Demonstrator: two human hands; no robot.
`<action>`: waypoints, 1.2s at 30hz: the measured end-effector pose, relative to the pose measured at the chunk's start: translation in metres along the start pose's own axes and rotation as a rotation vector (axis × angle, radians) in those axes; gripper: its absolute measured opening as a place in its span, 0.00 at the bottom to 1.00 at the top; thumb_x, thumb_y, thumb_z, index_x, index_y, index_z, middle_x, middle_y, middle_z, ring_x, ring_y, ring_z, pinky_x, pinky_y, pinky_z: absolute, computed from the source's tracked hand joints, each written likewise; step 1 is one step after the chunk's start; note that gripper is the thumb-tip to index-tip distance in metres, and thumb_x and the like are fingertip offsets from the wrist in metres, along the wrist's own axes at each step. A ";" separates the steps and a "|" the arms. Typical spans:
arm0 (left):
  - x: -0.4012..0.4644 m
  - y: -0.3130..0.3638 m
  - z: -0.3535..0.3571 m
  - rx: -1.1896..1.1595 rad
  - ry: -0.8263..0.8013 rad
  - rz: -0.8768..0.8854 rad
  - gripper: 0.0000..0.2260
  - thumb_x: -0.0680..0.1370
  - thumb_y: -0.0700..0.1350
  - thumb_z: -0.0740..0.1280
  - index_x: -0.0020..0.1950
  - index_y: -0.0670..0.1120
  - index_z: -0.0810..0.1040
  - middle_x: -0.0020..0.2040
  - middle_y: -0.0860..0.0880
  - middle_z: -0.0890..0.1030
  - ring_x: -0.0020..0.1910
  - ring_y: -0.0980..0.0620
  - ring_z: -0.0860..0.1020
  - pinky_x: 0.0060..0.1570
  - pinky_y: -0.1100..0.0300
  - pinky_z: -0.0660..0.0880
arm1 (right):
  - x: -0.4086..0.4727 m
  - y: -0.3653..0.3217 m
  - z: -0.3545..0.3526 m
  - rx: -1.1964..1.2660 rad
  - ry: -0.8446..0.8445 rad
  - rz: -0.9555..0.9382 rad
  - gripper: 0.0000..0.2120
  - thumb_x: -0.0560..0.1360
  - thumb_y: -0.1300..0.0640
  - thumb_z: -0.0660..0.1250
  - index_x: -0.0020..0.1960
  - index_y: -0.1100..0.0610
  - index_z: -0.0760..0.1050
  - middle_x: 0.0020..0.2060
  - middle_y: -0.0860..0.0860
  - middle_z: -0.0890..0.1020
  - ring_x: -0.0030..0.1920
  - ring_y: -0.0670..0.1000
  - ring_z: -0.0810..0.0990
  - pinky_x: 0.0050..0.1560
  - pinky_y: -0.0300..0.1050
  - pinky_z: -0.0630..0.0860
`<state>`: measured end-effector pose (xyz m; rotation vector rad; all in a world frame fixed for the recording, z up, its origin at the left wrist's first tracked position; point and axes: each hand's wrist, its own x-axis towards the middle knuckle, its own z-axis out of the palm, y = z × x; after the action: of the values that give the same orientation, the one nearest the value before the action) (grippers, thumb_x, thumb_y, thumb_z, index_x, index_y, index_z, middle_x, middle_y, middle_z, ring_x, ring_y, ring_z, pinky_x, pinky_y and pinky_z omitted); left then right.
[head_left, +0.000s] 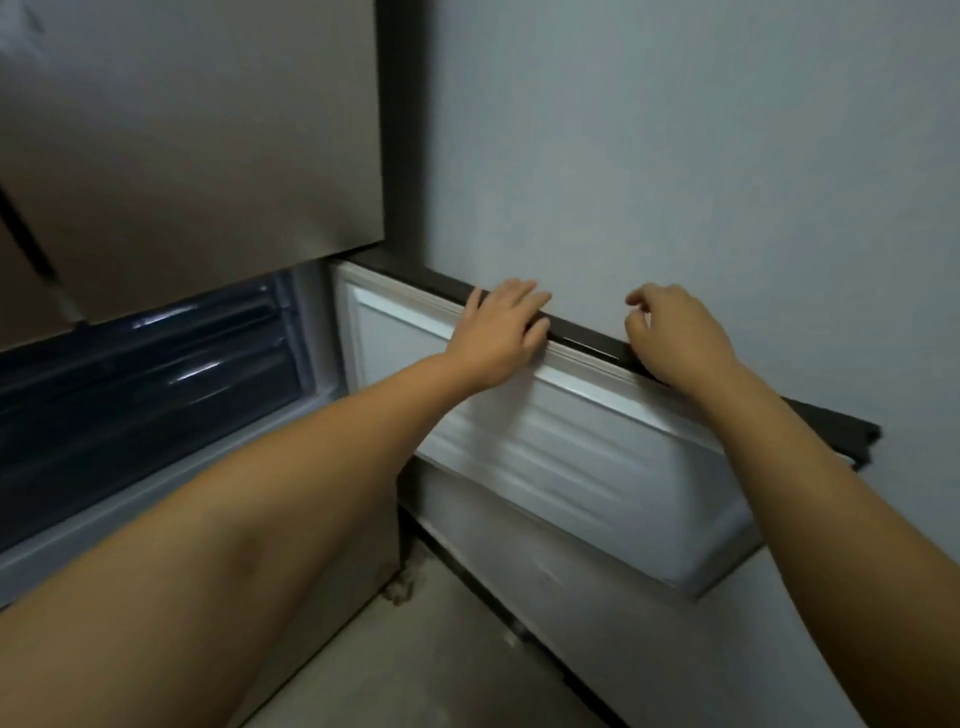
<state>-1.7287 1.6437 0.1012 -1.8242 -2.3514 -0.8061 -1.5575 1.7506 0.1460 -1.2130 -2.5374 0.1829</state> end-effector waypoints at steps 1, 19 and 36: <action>0.004 0.006 0.003 0.098 -0.119 0.007 0.22 0.83 0.53 0.50 0.76 0.50 0.61 0.77 0.49 0.61 0.77 0.50 0.56 0.75 0.44 0.46 | -0.005 0.020 -0.002 -0.074 -0.109 0.075 0.19 0.81 0.51 0.52 0.67 0.54 0.72 0.65 0.58 0.75 0.63 0.60 0.74 0.63 0.54 0.71; -0.148 0.011 -0.060 0.024 -0.258 -0.150 0.24 0.84 0.52 0.46 0.79 0.45 0.51 0.80 0.49 0.49 0.78 0.51 0.46 0.76 0.52 0.43 | -0.172 -0.045 -0.016 0.250 -0.678 -0.164 0.23 0.84 0.48 0.43 0.78 0.50 0.57 0.74 0.43 0.62 0.73 0.43 0.61 0.70 0.34 0.53; -0.329 -0.046 -0.198 0.292 -0.455 -0.482 0.28 0.84 0.46 0.52 0.78 0.43 0.40 0.79 0.47 0.39 0.78 0.51 0.39 0.76 0.58 0.42 | -0.201 -0.226 0.095 0.333 -0.362 -0.806 0.26 0.83 0.59 0.54 0.78 0.50 0.52 0.78 0.46 0.52 0.78 0.46 0.46 0.75 0.45 0.44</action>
<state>-1.7255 1.2587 0.1391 -1.4549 -3.0524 -0.0365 -1.6376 1.4539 0.0671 0.0106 -2.9105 0.6313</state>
